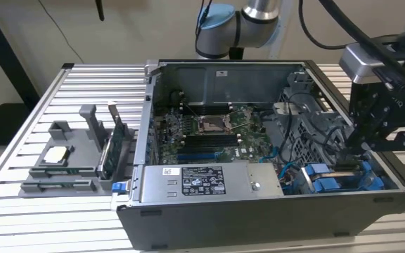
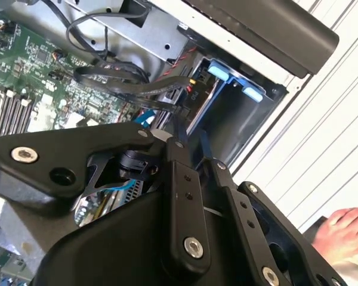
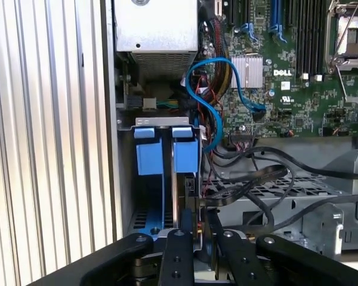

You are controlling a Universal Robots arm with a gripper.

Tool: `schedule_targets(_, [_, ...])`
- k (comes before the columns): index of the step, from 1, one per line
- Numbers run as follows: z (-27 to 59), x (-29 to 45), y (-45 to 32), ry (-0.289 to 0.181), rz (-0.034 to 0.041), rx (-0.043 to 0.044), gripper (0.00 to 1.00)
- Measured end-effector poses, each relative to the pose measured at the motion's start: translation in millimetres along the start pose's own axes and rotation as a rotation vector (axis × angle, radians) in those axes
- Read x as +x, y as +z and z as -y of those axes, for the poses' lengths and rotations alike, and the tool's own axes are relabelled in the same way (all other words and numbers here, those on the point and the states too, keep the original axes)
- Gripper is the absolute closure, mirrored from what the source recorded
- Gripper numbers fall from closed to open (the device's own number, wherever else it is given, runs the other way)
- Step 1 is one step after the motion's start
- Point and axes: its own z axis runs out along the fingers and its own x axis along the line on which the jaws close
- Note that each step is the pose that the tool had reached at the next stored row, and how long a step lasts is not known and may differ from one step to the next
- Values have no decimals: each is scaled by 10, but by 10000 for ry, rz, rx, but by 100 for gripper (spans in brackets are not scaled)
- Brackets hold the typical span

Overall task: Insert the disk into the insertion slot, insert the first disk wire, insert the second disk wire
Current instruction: 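Insert the second disk wire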

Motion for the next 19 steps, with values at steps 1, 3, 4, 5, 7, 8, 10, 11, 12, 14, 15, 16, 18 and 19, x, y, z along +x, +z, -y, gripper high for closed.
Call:
schedule_targets(1, [11,-1,-1,2,-7,-11,76])
schedule_targets(3, [30,-3,-8,4,-14,-52,76])
schedule_targets(4, [40,-4,-17,6,-23,-89,76])
schedule_targets(5, [49,-5,-30,9,-32,-130,76])
schedule_targets(7, [58,-8,-66,12,-42,-198,76])
schedule_targets(8, [58,-8,-68,14,-41,-204,76])
schedule_targets(10, [58,-8,-68,15,-41,-205,76])
schedule_targets(11, [58,-8,-68,15,-41,-205,76])
schedule_targets(12, [58,-9,-68,13,-42,-205,76])
schedule_targets(14, [58,-9,-68,14,-43,-205,76])
schedule_targets(15, [58,-9,-69,14,-45,-205,76])
schedule_targets(16, [58,-9,-69,14,-45,-205,76])
schedule_targets(18, [58,-9,-69,13,-45,-205,76])
schedule_targets(19, [58,-9,-69,13,-46,-205,76])
